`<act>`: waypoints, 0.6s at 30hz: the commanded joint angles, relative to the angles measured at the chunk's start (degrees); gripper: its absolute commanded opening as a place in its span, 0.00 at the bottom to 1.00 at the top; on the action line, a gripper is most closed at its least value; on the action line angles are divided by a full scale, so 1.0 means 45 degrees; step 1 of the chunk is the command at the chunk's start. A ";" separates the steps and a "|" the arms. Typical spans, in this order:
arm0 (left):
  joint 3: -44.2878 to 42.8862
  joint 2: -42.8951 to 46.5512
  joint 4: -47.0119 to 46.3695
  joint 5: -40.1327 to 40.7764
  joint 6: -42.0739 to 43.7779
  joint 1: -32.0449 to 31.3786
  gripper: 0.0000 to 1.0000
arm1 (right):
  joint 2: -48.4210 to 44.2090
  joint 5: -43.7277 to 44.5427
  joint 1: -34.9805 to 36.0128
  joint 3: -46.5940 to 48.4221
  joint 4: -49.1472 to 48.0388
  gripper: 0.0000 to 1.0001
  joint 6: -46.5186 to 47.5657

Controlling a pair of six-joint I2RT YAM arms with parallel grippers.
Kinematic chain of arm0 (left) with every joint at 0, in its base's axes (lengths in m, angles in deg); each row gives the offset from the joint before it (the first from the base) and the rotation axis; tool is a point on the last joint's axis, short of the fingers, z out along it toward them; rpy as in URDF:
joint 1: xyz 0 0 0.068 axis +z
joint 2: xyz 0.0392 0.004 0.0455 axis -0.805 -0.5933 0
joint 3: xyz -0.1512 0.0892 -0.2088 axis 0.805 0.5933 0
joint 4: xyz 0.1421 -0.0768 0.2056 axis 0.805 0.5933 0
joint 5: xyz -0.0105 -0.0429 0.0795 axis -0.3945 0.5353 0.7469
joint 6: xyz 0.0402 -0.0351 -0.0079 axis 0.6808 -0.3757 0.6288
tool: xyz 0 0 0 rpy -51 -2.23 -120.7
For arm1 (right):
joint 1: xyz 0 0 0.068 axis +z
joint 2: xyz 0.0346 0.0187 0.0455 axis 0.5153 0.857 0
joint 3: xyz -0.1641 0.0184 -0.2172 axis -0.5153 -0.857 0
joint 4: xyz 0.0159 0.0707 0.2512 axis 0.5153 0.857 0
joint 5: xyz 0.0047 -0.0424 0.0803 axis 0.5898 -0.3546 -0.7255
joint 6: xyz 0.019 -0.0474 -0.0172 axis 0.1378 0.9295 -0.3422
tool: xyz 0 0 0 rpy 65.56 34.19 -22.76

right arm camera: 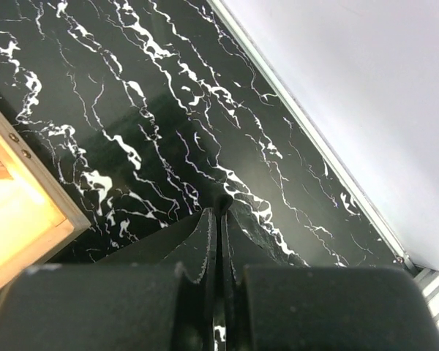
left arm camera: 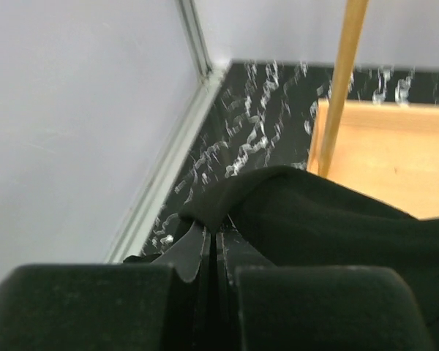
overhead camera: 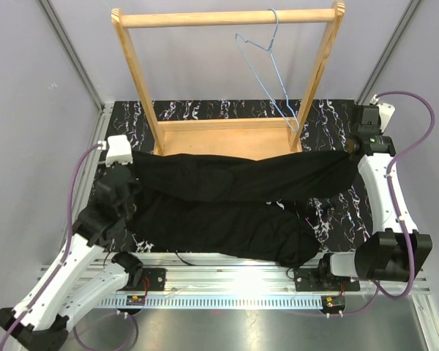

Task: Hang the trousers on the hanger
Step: Fold the trousers

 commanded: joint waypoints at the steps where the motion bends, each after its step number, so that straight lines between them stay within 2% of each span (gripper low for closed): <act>1: -0.0917 -0.1194 0.0739 -0.3822 -0.1322 0.1578 0.00 | 0.0213 -0.0346 -0.0353 0.0517 -0.0885 0.00 0.0339; 6: -0.0978 -0.2972 0.0897 -0.4609 -0.2044 0.2540 0.00 | 0.0799 -0.0874 -0.0764 0.0380 -0.1216 0.00 0.0456; 12: -0.0703 -0.3384 0.0642 -0.4785 -0.2475 0.3420 0.00 | 0.1892 -0.1614 -0.0919 0.0067 -0.2386 0.00 0.0573; 18: -0.0684 -0.3757 0.0837 -0.4784 -0.2788 0.3927 0.00 | 0.3143 -0.2319 -0.1213 0.0906 -0.3248 0.00 0.0612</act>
